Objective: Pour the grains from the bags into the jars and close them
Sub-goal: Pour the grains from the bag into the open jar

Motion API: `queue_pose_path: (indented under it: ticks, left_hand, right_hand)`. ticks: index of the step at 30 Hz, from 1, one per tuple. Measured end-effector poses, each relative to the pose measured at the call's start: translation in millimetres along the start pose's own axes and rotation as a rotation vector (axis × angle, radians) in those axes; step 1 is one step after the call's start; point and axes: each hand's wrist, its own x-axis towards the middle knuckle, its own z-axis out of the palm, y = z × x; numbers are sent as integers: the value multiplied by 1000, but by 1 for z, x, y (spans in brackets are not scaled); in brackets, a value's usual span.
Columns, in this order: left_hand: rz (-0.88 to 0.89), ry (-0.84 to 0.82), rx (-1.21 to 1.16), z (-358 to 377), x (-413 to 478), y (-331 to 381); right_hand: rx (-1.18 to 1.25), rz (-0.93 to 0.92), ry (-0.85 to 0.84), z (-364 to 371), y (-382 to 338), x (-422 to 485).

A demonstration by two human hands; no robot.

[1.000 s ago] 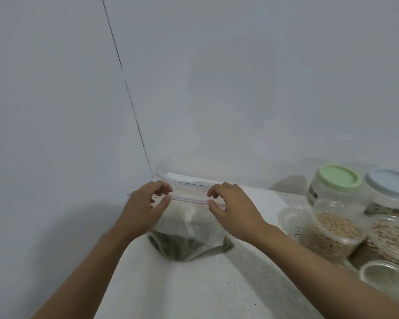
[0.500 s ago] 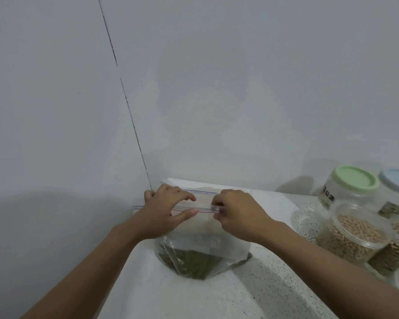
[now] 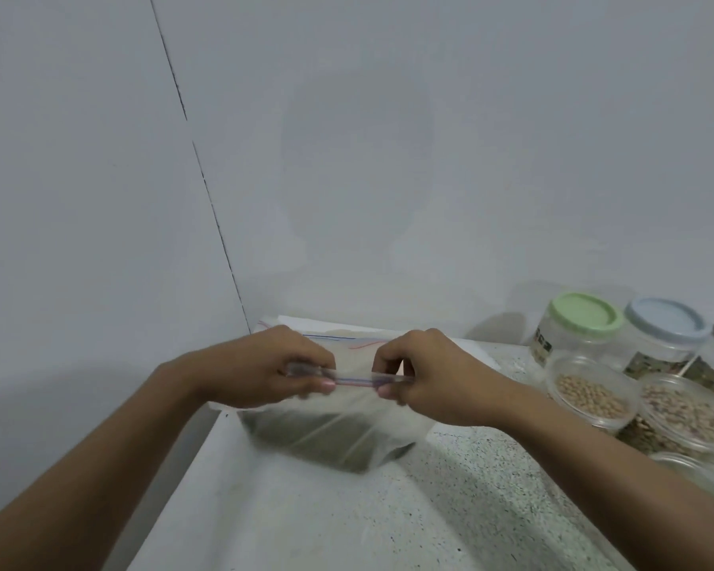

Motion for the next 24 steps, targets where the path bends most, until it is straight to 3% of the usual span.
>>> queue_pose_path:
  ticks: [8,17,20,24]
  left_hand:
    - [-123,205,-195,7,26,39]
    - [-207,373,-616,52,67,85]
    - [-219,428,-714,64,81,98]
    - [-247,453,-809,73,98,115]
  right_hand:
    - [-152,-35,279,-26,23,-11]
    - [-198,-132,602,-25,65,-20]
    - [-102,-102,667,-26,74,-25]
    - [204,54,681,-27,75,-43]
